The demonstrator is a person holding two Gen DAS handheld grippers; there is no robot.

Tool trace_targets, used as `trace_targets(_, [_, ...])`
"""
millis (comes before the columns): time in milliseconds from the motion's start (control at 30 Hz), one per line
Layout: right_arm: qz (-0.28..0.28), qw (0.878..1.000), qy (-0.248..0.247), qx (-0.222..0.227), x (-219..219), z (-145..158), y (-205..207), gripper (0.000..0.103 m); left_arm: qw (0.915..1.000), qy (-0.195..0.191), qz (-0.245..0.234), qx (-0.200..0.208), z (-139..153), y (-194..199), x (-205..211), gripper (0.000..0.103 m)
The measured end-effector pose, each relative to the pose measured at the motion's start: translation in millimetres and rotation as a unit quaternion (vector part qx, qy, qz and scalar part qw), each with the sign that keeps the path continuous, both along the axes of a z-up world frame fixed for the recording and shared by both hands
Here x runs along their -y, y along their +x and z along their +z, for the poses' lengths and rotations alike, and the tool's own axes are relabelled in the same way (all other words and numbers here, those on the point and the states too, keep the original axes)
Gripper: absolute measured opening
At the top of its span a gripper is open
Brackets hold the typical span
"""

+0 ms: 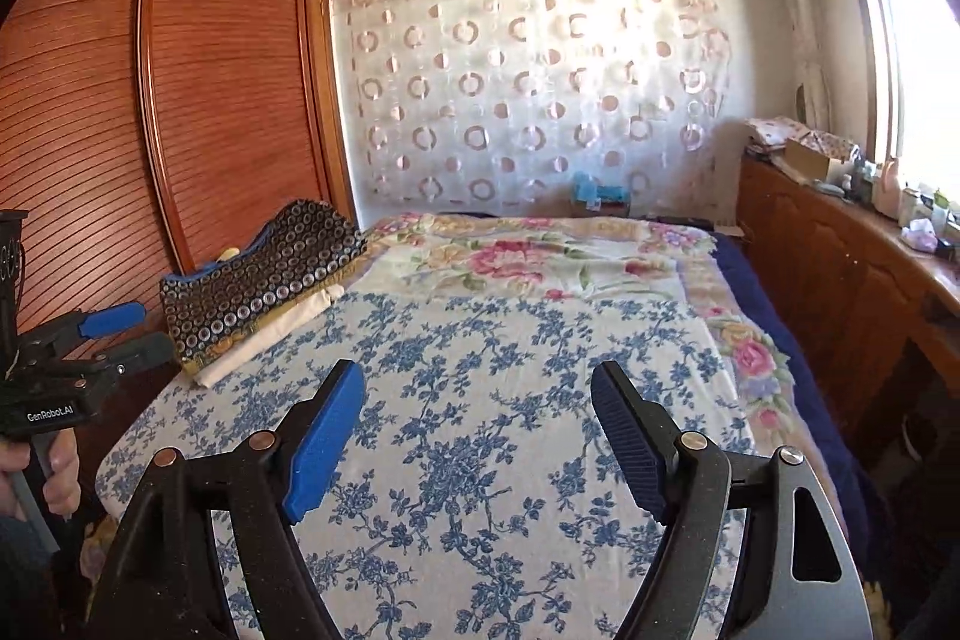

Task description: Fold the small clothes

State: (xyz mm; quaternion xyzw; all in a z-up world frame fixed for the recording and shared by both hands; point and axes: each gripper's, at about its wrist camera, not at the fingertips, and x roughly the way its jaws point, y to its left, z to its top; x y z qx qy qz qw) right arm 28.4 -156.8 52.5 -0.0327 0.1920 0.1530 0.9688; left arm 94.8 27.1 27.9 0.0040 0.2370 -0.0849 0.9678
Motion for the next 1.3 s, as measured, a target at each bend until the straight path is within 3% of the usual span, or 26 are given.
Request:
trace_targets(400, [-0.022,0.999,0.005,0.042,8,2,-37,0.083,0.9995,-0.005,0.006,0.029,25,-19,6,0.082])
trace_targets(1300, [-0.021,0.999,0.005,0.047,13,0,-42,0.084,0.9991,-0.010,0.025,0.032,20,-21,3,0.082])
